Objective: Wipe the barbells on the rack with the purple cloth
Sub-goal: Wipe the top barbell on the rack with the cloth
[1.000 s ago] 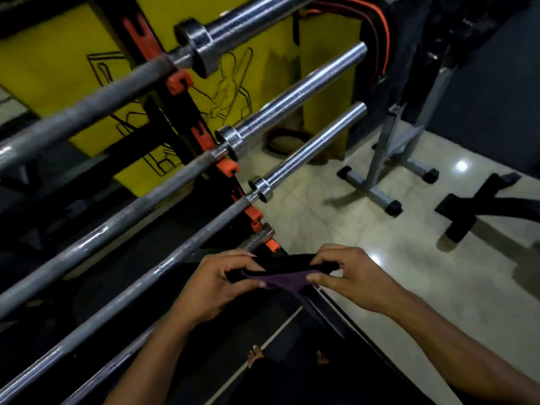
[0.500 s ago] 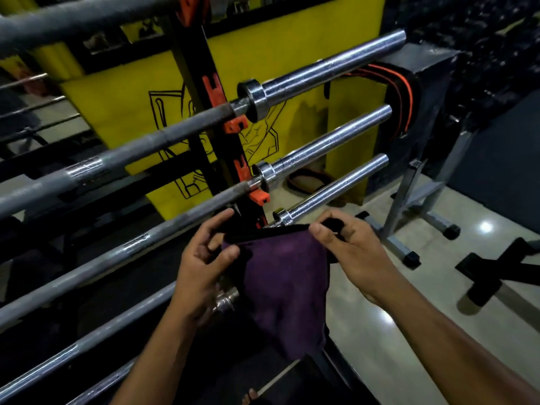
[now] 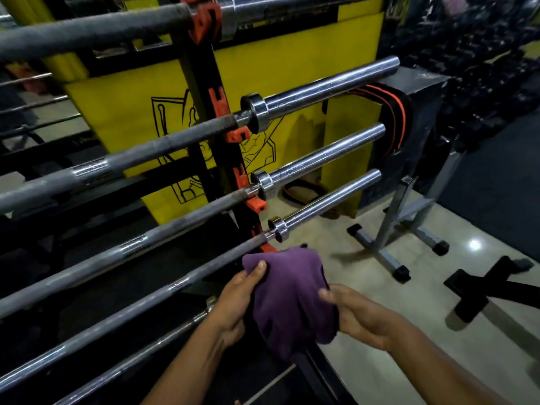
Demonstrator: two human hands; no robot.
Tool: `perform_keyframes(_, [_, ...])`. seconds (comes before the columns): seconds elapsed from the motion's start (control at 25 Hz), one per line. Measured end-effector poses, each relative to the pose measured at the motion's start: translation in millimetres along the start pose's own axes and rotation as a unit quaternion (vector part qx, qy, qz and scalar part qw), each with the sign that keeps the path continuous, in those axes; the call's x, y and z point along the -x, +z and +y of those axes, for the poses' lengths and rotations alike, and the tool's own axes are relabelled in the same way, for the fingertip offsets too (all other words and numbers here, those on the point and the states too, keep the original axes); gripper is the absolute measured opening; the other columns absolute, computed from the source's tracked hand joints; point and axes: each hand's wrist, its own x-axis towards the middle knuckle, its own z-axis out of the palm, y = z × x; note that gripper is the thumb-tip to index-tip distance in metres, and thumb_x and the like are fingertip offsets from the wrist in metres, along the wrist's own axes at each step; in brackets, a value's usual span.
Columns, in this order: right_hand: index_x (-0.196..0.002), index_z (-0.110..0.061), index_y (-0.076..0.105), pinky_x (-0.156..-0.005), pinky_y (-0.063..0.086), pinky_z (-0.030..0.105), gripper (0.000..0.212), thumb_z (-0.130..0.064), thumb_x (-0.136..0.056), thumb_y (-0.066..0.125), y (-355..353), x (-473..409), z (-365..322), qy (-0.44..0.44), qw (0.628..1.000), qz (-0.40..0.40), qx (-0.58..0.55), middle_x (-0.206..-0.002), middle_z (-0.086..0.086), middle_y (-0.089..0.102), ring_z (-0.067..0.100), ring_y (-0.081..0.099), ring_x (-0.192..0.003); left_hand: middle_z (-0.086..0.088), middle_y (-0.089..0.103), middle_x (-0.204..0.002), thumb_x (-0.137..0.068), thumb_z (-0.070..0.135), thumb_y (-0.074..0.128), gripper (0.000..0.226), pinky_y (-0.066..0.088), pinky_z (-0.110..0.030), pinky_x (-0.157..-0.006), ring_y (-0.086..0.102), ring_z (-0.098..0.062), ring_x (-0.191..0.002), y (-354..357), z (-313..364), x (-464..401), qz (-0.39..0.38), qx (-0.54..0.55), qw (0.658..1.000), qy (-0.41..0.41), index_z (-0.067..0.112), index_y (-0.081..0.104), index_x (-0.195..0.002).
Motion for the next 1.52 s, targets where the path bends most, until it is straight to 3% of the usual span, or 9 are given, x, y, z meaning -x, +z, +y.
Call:
perform_keyframes(0.24, [-0.135, -0.015, 0.058, -0.107, 0.049, 0.049, 0.038, -0.004, -0.098, 0.055, 7.9, -19.5, -12.8, -0.061, 0.991, 0.096, 0.066, -0.125, 0.009, 0.07, 0.026, 0.066, -0.117, -0.007, 0.066, -0.131, -0.079, 0.001, 0.079, 0.065, 0.058, -0.036, -0.079, 0.064, -0.026, -0.119, -27.1, 3.7, -1.5, -0.145, -0.201, 0.966, -0.08, 0.021, 0.055, -0.136])
perform_keyframes(0.36, [-0.13, -0.019, 0.057, -0.099, 0.054, 0.032, 0.05, 0.013, -0.092, 0.057, 22.6, -13.9, -80.1, -0.22, 0.95, 0.108, 0.193, -0.122, -0.001, 0.072, 0.012, 0.067, -0.113, -0.004, 0.067, -0.13, -0.079, -0.005, 0.076, 0.061, 0.053, -0.033, -0.095, 0.063, -0.021, -0.121, -2.4, 78.2, -7.2, -0.111, -0.258, 0.951, 0.125, 0.018, 0.058, -0.132])
perform_keyframes(0.52, [-0.077, -0.022, 0.07, -0.062, 0.047, 0.006, 0.035, 0.013, -0.077, 0.068, 62.6, 16.5, -183.3, -0.473, 0.85, 0.134, 0.19, -0.064, -0.023, 0.068, -0.013, 0.06, -0.062, 0.001, 0.074, -0.105, -0.082, -0.007, 0.066, 0.03, 0.054, -0.025, -0.084, 0.067, -0.01, -0.1, 44.7, 191.3, 12.4, -0.126, -0.292, 0.872, 0.373, 0.005, 0.067, -0.11])
perform_keyframes(0.64, [-0.095, -0.025, 0.075, -0.08, 0.052, 0.016, 0.027, -0.024, -0.068, 0.079, 76.2, 28.9, -226.5, -0.548, 0.79, 0.051, 0.272, -0.098, -0.01, 0.074, 0.002, 0.067, -0.088, -0.01, 0.073, -0.106, -0.084, -0.006, 0.066, 0.024, 0.055, -0.027, -0.078, 0.068, -0.017, -0.097, 65.9, 229.0, 18.7, -0.124, -0.288, 0.841, 0.44, 0.001, 0.066, -0.107])
perform_keyframes(0.88, [-0.109, -0.013, 0.072, -0.082, 0.054, 0.02, 0.034, 0.012, -0.085, 0.071, 56.6, 21.4, -268.4, -0.494, 0.728, 0.093, 0.467, -0.102, -0.008, 0.075, 0.005, 0.07, -0.097, -0.003, 0.069, -0.104, -0.099, 0.004, 0.054, 0.019, 0.05, -0.027, -0.067, 0.062, -0.016, -0.087, 77.8, 267.5, 22.5, -0.12, -0.33, 0.843, 0.408, 0.013, 0.064, -0.113])
perform_keyframes(1.12, [-0.104, -0.014, 0.069, -0.072, 0.056, 0.028, 0.012, -0.01, -0.099, 0.059, 70.2, 12.9, -279.7, -0.453, 0.852, 0.097, 0.245, -0.088, -0.003, 0.076, 0.014, 0.069, -0.087, -0.001, 0.069, -0.111, -0.105, 0.009, 0.043, 0.032, 0.043, -0.032, -0.07, 0.06, -0.016, -0.089, 81.3, 276.3, 21.8, -0.121, -0.263, 0.885, 0.364, 0.025, 0.069, -0.114])
perform_keyframes(1.28, [-0.097, -0.013, 0.075, -0.075, 0.053, 0.034, 0.047, -0.044, -0.104, 0.04, 96.9, -3.6, -256.4, -0.3, 0.949, 0.081, 0.059, -0.102, 0.007, 0.076, 0.024, 0.071, -0.084, -0.004, 0.073, -0.115, -0.104, 0.01, 0.04, 0.036, 0.052, -0.029, -0.07, 0.067, -0.016, -0.094, 92.5, 280.3, 20.6, -0.053, -0.214, 0.917, 0.333, 0.019, 0.074, -0.112])
perform_keyframes(1.44, [-0.063, -0.016, 0.062, -0.061, 0.041, 0.03, 0.061, -0.057, -0.098, 0.033, 117.5, 0.3, -276.2, -0.291, 0.955, 0.055, 0.008, -0.071, 0.008, 0.065, 0.023, 0.06, -0.056, -0.011, 0.074, -0.112, -0.097, 0.022, 0.034, 0.045, 0.054, -0.023, -0.06, 0.068, -0.019, -0.09, 96.4, 309.7, 24.9, -0.03, -0.157, 0.934, 0.32, 0.011, 0.075, -0.112])
perform_keyframes(1.52, [-0.092, -0.014, 0.077, -0.064, 0.054, 0.033, 0.048, -0.045, -0.102, 0.043, 140.8, 3.2, -293.7, -0.351, 0.934, 0.04, 0.051, -0.082, 0.006, 0.076, 0.021, 0.071, -0.07, -0.009, 0.075, -0.11, -0.098, 0.028, 0.044, 0.037, 0.055, -0.029, -0.073, 0.069, -0.021, -0.095, 100.1, 334.2, 27.7, -0.032, -0.196, 0.919, 0.34, 0.015, 0.076, -0.11])
